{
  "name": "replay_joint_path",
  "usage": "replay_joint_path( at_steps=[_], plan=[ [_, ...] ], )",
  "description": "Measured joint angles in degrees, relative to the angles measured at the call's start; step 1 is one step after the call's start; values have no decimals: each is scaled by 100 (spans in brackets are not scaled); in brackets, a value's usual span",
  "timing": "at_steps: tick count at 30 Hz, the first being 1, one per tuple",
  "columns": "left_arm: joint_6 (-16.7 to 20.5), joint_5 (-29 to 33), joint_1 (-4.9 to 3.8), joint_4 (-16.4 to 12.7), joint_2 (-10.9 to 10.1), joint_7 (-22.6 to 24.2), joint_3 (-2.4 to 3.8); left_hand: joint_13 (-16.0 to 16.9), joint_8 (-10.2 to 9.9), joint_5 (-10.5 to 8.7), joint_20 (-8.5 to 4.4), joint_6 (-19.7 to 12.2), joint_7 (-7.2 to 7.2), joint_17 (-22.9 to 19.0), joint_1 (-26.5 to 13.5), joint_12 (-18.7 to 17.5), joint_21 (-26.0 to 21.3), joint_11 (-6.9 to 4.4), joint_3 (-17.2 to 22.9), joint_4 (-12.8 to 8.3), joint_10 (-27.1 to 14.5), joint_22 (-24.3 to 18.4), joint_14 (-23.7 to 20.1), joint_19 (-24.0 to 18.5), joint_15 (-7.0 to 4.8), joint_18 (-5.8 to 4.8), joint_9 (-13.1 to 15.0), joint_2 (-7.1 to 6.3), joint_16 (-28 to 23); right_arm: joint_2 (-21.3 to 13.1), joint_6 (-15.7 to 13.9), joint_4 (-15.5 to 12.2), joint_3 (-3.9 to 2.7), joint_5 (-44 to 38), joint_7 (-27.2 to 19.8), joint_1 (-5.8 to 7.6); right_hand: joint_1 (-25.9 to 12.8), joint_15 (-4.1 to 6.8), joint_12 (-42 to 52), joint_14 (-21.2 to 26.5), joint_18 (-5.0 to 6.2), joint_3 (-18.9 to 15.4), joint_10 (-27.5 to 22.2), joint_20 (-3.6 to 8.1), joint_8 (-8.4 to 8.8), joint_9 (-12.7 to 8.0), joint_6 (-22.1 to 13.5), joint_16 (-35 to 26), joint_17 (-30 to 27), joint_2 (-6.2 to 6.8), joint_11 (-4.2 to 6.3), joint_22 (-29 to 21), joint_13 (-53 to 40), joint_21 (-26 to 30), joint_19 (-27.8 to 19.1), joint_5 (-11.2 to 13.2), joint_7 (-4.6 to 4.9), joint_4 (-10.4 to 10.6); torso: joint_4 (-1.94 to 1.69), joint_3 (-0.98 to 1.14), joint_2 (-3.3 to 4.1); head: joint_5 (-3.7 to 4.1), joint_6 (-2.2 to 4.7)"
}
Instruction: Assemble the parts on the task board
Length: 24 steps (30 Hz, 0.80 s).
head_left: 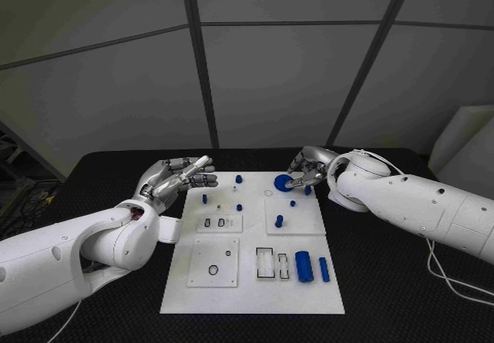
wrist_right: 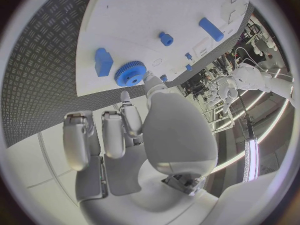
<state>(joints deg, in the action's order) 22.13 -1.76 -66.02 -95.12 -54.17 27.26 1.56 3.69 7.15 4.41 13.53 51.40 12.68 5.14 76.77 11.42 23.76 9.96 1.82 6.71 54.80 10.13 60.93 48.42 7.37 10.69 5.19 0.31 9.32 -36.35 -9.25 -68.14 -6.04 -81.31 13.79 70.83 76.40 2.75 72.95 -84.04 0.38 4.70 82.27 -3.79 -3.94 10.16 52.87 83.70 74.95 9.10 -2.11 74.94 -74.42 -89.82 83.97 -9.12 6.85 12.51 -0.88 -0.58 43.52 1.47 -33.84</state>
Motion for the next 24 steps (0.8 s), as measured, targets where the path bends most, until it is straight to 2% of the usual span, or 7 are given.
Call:
replay_joint_path(
  at_steps=[14, 24],
  plan=[
    [-12, -1, 0, 12, 25, -9, -1, 0, 0, 0, 0, 0, 0, 1, 0, 0, 0, -21, 0, 0, 22, -5, 0, 0, 0, 0, 0, 0, 0, 307, 77, 276, 3, -117, 152, 0, 97, -41, 143, 1, 2, 14, 25, 0, 0, 39, -20, 34, -1, -8, 16, -1, -52, 0, 0, -4, 20, 48, 3, 2, -1, 9, -38],
    [-17, -1, 0, 19, 30, -15, -1, 1, 0, 0, 0, 0, 0, 1, 0, 0, 0, -21, 0, 0, 22, -4, 0, 0, 0, 0, 0, 0, 0, 414, 157, 397, 4, -195, 184, 0, 200, -41, 297, 1, 2, 29, 86, 1, 0, 88, -20, 73, -2, -112, -4, -1, -52, 0, 0, -31, 20, 34, 7, 6, -2, 0, -65]
  ],
)
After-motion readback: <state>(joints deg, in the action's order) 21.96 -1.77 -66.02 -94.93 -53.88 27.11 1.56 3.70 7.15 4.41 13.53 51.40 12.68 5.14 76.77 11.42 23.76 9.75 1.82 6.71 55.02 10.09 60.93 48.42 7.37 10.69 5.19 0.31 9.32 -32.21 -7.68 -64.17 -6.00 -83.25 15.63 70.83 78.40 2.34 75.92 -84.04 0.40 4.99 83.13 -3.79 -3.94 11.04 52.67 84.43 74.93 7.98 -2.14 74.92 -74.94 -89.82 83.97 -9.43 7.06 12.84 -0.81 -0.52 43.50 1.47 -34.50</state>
